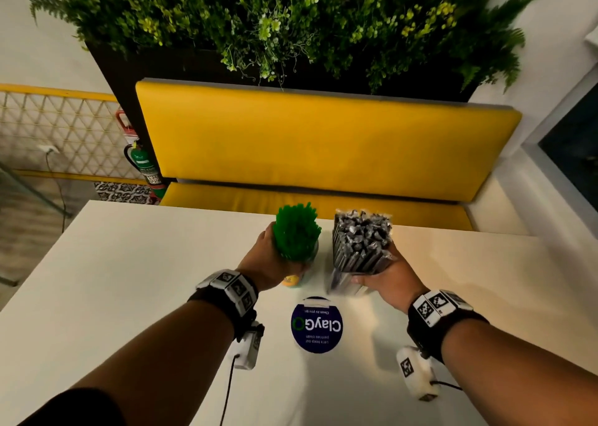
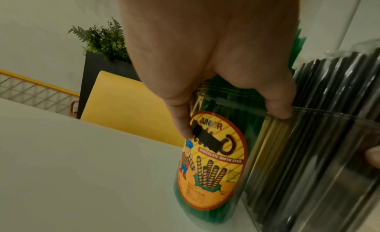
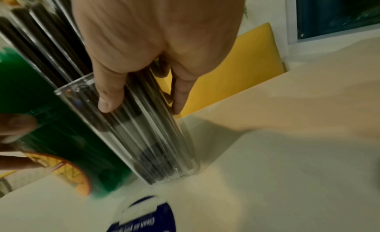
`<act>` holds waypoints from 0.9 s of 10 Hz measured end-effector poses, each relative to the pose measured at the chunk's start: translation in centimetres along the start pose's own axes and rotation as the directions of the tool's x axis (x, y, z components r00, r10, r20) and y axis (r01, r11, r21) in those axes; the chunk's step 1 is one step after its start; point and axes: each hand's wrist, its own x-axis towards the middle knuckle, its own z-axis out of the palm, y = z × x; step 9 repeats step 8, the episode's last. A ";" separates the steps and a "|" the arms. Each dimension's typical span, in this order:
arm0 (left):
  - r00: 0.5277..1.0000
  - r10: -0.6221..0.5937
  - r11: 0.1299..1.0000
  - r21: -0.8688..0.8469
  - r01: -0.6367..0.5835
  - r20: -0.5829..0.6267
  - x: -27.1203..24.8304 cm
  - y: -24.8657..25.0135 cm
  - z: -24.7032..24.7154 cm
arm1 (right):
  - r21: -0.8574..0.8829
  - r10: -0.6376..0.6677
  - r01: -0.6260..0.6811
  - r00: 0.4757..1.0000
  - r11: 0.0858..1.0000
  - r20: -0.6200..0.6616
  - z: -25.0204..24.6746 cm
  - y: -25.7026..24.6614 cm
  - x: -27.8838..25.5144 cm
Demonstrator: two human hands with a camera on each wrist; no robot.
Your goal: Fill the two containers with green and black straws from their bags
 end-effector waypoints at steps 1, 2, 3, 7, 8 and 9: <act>1.000 0.004 1.000 0.014 -0.003 -0.031 2.1 1.5 -1.0 | 0.011 0.002 -0.002 0.999 1.000 -0.043 -0.8 -0.6 2.6; 0.999 -0.008 0.999 0.039 0.010 -0.045 4.0 2.3 -1.4 | -0.030 0.027 -0.029 0.997 0.999 -0.076 -1.5 -0.9 4.8; 0.999 -0.016 0.999 0.050 0.018 -0.040 5.8 2.6 -1.4 | -0.068 0.035 -0.042 0.994 0.997 -0.108 -2.1 -0.8 6.7; 0.998 -0.065 0.998 -0.021 0.065 0.003 8.4 2.8 -0.3 | -0.167 0.058 -0.052 0.998 0.984 0.028 -3.0 1.4 11.0; 0.997 -0.072 0.997 -0.029 0.073 0.014 8.6 2.7 -0.2 | -0.143 0.059 -0.054 0.998 0.988 0.024 -2.8 1.7 11.2; 0.997 -0.072 0.997 -0.029 0.073 0.014 8.6 2.7 -0.2 | -0.143 0.059 -0.054 0.998 0.988 0.024 -2.8 1.7 11.2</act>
